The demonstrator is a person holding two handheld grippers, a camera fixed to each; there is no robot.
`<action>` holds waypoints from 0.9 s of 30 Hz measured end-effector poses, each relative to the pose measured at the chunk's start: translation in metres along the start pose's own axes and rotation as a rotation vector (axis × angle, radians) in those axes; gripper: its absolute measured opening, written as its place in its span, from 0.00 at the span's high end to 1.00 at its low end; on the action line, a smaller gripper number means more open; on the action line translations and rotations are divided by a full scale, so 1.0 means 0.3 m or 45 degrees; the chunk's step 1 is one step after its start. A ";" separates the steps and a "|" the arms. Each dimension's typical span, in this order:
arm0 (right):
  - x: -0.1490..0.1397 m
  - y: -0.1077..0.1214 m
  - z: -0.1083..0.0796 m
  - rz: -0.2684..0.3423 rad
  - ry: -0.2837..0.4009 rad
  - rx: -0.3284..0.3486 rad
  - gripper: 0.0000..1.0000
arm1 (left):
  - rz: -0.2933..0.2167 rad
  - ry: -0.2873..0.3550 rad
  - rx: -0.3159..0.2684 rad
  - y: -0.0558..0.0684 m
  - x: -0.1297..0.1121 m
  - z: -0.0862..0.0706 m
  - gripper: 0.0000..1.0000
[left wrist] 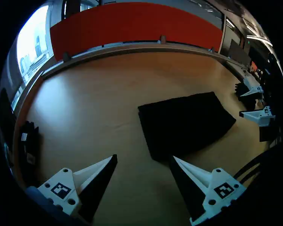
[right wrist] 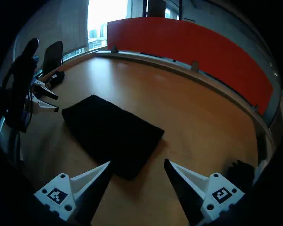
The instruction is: Fold towel
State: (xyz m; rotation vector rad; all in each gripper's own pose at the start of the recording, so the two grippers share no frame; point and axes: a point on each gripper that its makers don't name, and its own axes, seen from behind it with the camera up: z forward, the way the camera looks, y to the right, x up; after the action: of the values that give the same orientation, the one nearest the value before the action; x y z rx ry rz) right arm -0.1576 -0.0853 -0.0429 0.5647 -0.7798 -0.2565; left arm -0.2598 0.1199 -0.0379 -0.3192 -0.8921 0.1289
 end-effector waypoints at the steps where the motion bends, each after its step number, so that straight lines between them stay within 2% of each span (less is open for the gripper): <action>1: -0.001 -0.002 0.000 -0.003 0.001 0.004 0.00 | -0.004 0.001 0.003 -0.002 -0.003 -0.003 0.01; 21: -0.022 -0.035 0.028 -0.084 -0.014 0.101 0.01 | -0.054 0.092 0.055 -0.030 -0.044 -0.090 0.01; 27: -0.031 -0.042 0.037 -0.110 -0.028 0.125 0.05 | -0.053 0.108 0.072 -0.034 -0.075 -0.117 0.01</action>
State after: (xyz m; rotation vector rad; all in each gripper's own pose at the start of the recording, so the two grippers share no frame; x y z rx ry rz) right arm -0.1722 -0.0961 -0.0493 0.6901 -0.7937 -0.3053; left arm -0.2465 0.0972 -0.0718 -0.2514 -0.8094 0.1010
